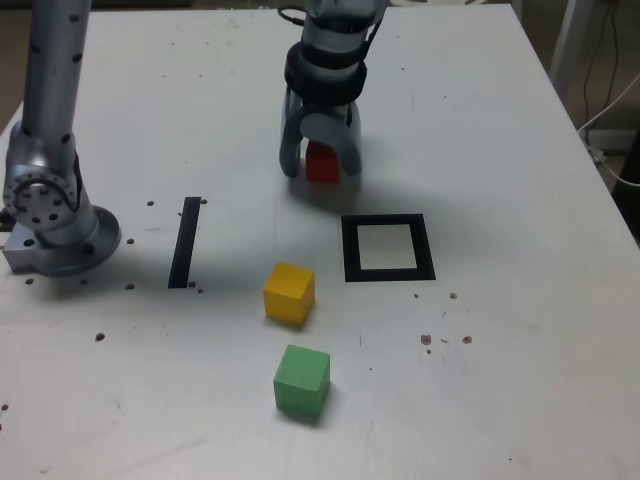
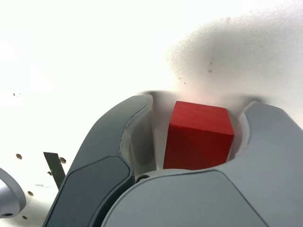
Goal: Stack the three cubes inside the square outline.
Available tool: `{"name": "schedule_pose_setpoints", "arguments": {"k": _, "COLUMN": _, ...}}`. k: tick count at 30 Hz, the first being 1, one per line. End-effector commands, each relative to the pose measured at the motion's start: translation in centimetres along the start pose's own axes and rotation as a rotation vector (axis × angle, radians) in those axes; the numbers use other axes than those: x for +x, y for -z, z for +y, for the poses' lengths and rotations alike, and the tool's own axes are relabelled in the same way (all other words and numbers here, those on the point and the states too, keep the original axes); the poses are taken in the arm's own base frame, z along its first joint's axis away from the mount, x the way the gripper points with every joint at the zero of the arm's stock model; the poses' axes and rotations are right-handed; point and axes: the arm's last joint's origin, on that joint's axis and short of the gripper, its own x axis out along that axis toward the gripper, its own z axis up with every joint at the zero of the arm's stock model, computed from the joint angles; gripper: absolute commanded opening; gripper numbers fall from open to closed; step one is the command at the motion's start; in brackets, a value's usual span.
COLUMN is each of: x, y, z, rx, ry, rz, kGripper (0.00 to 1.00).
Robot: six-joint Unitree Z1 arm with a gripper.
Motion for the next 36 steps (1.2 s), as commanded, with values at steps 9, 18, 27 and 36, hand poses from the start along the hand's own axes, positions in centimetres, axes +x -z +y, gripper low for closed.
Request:
{"name": "schedule_pose_setpoints", "arguments": {"k": 9, "x": -1.7, "y": 0.3, "z": 0.4, "rx": -0.013, "ry": -0.012, "rz": -0.052, "kGripper": 0.30}}
{"name": "schedule_pose_setpoints", "arguments": {"k": 18, "x": -1.6, "y": 0.1, "z": 0.7, "rx": -0.033, "ry": -0.001, "rz": -0.101, "kGripper": 0.19}}
{"name": "schedule_pose_setpoints", "arguments": {"k": 27, "x": -2.5, "y": 0.9, "z": -0.2, "rx": -0.020, "ry": 0.033, "rz": -0.149, "kGripper": 0.14}}
{"name": "schedule_pose_setpoints", "arguments": {"k": 36, "x": -8.1, "y": 3.9, "z": -3.8, "rx": 0.000, "ry": 0.034, "rz": -0.242, "kGripper": 0.14}}
